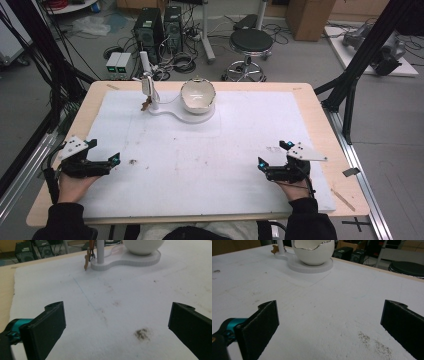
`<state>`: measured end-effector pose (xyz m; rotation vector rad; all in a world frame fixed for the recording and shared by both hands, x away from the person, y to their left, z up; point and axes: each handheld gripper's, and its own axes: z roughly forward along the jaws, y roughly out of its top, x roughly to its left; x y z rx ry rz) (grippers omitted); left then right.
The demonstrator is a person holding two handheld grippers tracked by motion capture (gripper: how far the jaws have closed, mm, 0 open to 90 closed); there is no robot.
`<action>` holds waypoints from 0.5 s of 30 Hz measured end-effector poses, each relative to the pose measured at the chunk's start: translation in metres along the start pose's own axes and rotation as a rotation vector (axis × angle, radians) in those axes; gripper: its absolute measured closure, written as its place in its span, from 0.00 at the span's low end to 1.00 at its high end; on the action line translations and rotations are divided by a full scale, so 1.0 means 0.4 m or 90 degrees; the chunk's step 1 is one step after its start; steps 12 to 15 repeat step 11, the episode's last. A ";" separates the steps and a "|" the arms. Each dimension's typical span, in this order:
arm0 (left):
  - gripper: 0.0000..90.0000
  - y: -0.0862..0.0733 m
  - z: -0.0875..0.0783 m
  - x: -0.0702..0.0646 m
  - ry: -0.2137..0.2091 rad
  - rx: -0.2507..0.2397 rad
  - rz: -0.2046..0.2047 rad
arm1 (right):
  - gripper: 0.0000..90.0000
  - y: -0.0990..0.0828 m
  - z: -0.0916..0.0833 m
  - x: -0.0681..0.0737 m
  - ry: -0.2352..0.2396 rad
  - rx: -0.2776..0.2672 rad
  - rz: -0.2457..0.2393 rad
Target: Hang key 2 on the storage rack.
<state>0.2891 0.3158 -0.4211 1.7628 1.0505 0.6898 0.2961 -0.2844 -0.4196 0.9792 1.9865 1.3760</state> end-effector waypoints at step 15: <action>0.02 -0.022 -0.018 0.009 0.001 -0.007 -0.010 | 0.01 -0.001 0.006 0.005 0.004 0.009 -0.012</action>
